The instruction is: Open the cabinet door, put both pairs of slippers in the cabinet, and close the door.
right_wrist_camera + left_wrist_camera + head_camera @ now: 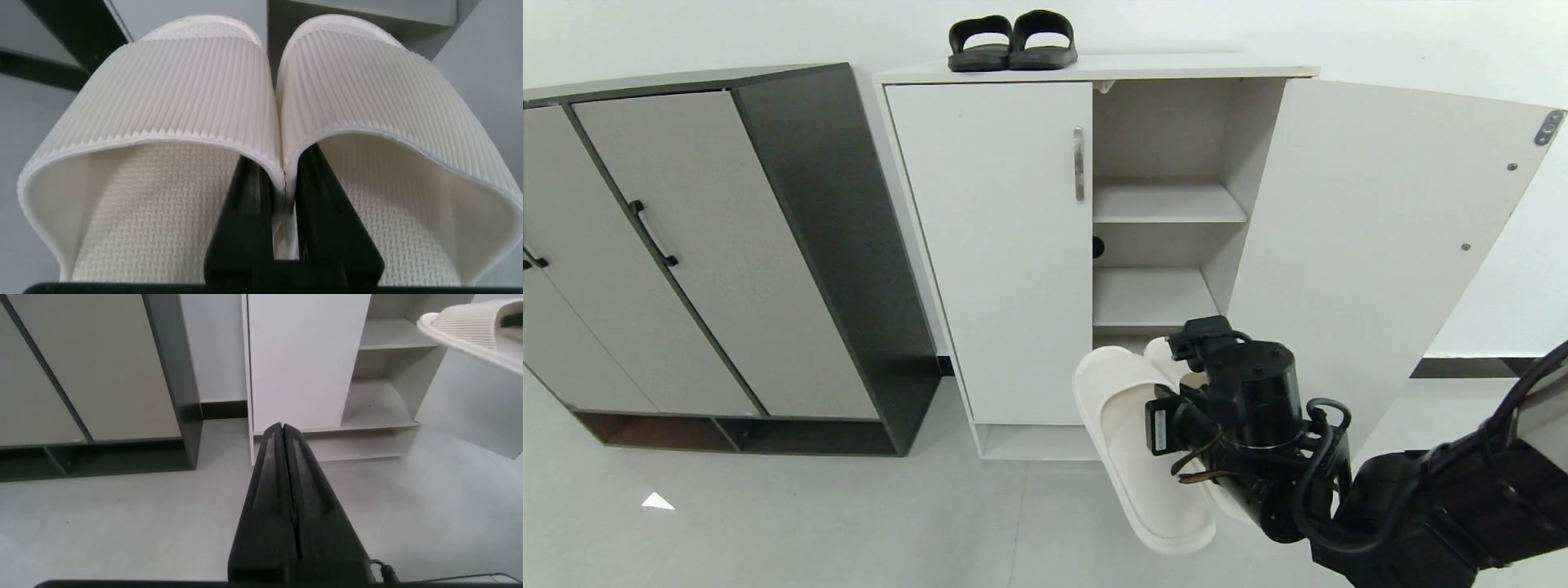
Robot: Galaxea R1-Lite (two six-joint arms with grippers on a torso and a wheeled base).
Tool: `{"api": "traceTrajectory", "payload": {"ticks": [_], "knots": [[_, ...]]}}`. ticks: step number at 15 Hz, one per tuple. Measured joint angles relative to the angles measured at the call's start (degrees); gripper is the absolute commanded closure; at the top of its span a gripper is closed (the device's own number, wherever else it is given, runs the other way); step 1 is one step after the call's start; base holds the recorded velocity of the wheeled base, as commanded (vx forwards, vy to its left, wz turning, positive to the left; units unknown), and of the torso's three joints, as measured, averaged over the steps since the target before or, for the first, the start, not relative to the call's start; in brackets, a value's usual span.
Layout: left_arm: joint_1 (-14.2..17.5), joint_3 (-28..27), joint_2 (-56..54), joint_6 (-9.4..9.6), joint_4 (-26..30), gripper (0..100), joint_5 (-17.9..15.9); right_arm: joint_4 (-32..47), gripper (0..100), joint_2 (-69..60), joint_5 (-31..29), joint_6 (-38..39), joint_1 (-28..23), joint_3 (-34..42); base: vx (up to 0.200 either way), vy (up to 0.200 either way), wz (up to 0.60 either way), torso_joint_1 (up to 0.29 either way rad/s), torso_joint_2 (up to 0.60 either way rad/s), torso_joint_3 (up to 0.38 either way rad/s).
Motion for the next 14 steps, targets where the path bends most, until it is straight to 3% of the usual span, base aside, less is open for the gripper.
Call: {"api": "traceTrajectory", "payload": {"ticks": [8, 14], "knots": [[0.02, 0.0, 0.0, 0.0, 0.07, 100, 0.04, 0.0, 100, 3.04, -3.68, -0.01, 1.99, -1.71, 0.0, -0.2, 0.0, 0.004, 0.0, 0.0], [-0.09, 0.0, 0.01, 0.07, 0.05, 100, 0.04, 0.09, 100, 10.07, -8.92, 0.46, 2.78, -10.52, 0.0, 0.0, 0.0, 0.0, 0.0, 0.0]]}}
